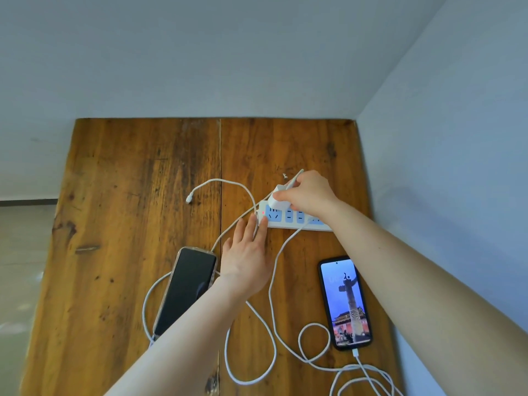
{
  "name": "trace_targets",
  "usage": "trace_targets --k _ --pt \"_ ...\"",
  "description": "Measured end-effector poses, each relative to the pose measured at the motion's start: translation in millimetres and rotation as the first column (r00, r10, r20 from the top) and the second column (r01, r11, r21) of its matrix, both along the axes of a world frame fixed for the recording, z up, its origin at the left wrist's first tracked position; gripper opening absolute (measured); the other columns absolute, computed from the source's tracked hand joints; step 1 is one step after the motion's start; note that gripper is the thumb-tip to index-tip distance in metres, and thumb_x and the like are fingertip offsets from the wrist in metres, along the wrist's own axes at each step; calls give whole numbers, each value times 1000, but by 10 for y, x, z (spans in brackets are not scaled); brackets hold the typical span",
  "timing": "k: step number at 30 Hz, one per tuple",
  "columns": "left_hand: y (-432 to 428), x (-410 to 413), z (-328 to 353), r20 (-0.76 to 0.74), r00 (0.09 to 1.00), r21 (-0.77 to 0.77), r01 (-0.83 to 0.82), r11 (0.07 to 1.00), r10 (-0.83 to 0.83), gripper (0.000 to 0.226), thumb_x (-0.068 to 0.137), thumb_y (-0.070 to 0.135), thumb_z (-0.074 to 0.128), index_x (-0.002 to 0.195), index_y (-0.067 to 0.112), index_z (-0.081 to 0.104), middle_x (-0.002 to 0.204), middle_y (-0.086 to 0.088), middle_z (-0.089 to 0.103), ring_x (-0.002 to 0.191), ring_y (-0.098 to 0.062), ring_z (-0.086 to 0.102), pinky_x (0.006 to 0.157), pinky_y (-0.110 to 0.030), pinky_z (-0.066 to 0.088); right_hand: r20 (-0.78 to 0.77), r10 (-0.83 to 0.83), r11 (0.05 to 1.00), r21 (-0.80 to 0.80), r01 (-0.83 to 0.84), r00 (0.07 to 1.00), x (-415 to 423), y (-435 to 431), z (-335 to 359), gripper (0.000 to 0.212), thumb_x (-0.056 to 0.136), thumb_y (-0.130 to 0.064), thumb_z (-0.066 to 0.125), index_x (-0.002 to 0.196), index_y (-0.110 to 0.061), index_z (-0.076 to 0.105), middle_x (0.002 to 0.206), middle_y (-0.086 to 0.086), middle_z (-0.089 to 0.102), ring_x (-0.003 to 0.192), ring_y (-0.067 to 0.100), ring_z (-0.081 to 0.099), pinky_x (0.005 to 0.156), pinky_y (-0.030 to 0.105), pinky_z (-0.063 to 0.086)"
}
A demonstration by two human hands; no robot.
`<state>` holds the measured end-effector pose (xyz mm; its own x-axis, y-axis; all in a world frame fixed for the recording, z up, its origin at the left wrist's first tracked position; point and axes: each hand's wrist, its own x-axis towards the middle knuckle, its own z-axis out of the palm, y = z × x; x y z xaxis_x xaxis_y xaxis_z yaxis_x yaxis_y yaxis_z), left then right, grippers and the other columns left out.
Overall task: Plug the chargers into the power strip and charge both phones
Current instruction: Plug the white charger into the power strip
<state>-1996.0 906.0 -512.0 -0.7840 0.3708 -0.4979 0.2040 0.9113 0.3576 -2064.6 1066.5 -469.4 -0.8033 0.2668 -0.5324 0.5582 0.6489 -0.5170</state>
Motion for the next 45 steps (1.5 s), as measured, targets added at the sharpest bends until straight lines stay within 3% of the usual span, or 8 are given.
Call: trace_targets --k 4,8,13,17,23,27,36,45 --pt "-8 -6 18 -4 1000 -5 7 1000 -7 79 94 38 47 149 33 -10 161 2 -6 145 -26 -11 115 -50 12 -36 85 995 57 -83 996 8 -44 33 36 76 -43 72 88 -12 58 86 4 63 71 16 62 50 19 38" --pt "-12 -9 4 -8 1000 -16 5 1000 -5 80 93 38 49 148 35 -10 161 3 -5 145 -27 -10 114 -51 13 -50 77 994 84 -72 996 16 -79 50 39 75 -43 74 90 -10 59 85 5 60 76 18 62 52 20 38" --pt "-22 -28 -16 -21 1000 3 18 1000 -18 80 93 35 50 149 33 -6 160 5 -4 145 -26 -9 114 -50 17 -81 77 995 76 -71 994 44 -91 42 31 85 -44 61 77 -14 62 77 2 62 58 12 55 51 17 40" --pt "-12 -22 -12 -38 999 10 30 999 -30 77 94 31 47 150 29 -7 160 5 -6 145 -24 -11 115 -47 15 -106 82 994 78 -73 991 71 -96 47 23 83 -37 67 77 -15 62 74 -1 58 56 9 51 50 16 38" --pt "-15 -1 -19 -62 996 0 60 998 -60 77 94 25 45 150 24 -8 159 1 -13 143 -23 -19 116 -43 11 -123 166 982 107 -153 978 167 -192 24 22 83 -33 69 82 -15 57 83 3 59 77 16 58 60 22 43" --pt "-18 -15 -30 -63 995 -7 80 997 -80 76 95 28 44 150 22 -8 159 0 -13 143 -21 -19 116 -41 10 -166 160 981 134 -138 973 141 -224 12 22 83 -32 69 85 -13 60 82 1 55 75 13 54 54 18 35" --pt "-16 -47 -44 -57 995 -12 86 996 -87 78 94 27 48 150 21 -6 159 0 -11 142 -18 -18 115 -40 11 -105 251 940 263 -217 962 208 -193 26 30 83 -43 65 94 -16 58 82 0 58 71 16 57 58 26 47" --pt "-38 -68 -59 -13 995 2 94 996 -94 83 92 26 51 149 24 -9 159 1 -13 142 -19 -19 115 -41 7 -149 115 944 324 -61 982 272 -286 23 46 79 -45 70 110 -12 61 110 9 62 96 22 57 77 35 53"
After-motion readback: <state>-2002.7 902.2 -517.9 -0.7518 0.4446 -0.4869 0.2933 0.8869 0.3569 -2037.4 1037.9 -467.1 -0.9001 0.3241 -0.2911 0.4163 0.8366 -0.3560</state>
